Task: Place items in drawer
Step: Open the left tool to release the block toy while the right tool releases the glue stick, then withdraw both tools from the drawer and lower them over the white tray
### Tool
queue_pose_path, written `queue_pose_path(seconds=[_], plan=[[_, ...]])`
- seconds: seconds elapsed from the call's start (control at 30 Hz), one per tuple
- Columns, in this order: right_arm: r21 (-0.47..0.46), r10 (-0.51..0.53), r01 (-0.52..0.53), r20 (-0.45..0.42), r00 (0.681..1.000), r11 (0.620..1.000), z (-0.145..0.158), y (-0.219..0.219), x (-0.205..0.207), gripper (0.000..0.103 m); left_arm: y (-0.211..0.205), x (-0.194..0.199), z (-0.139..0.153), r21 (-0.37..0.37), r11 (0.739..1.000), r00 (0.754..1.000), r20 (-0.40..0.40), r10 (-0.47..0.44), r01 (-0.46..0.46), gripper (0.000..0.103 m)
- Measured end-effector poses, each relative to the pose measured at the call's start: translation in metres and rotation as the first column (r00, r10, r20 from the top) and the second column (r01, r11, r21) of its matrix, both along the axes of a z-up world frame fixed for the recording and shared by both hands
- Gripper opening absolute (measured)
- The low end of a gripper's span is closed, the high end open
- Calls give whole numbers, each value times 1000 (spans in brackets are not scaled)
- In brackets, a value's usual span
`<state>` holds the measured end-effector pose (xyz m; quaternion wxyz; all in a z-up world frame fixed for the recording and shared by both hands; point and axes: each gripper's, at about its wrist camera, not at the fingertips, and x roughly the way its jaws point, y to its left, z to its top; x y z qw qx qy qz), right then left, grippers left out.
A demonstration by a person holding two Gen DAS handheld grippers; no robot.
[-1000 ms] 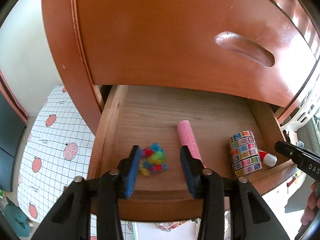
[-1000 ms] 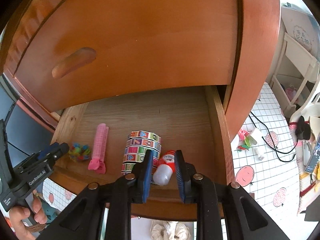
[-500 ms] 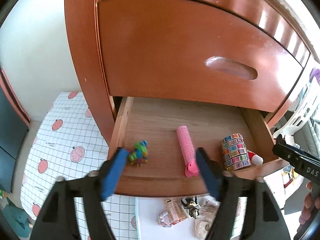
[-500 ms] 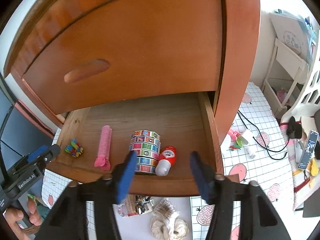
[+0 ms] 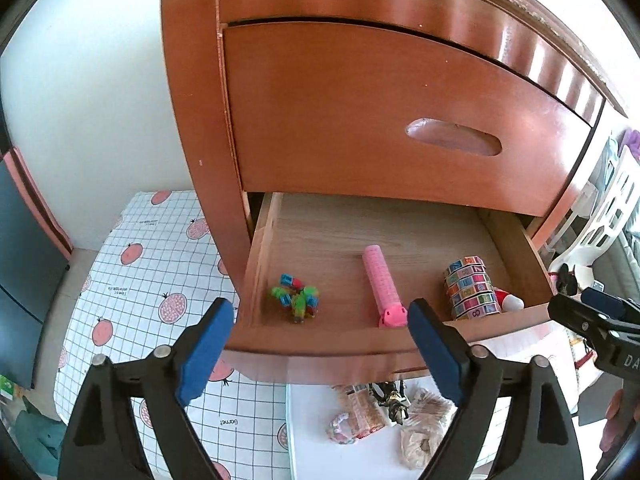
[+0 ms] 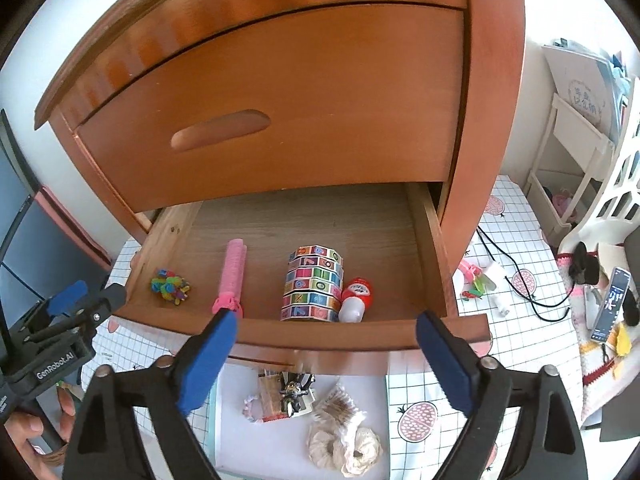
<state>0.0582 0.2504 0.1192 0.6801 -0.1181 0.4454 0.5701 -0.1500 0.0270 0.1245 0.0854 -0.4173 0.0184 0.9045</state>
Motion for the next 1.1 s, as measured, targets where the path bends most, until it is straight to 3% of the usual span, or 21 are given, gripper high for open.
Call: queue_pose_path(seconds=[0.27, 0.57, 0.7, 1.1], plan=[[5, 5, -5, 21, 1000, 1000, 6, -11, -8, 102, -6, 12, 4, 10, 1000, 999, -29, 14, -14, 99], [25, 64, -64, 6, 998, 998, 4, -37, -25, 102, -15, 43, -2, 91, 996, 999, -28, 20, -18, 99], [22, 91, -92, 21, 996, 996, -15, -53, -45, 102, -18, 62, -23, 136, 990, 1000, -6, 26, -25, 99], [-71, 123, -128, -75, 990, 989, -96, -60, -84, 102, -17, 82, -93, 94, 995, 994, 114, 1, -12, 99]])
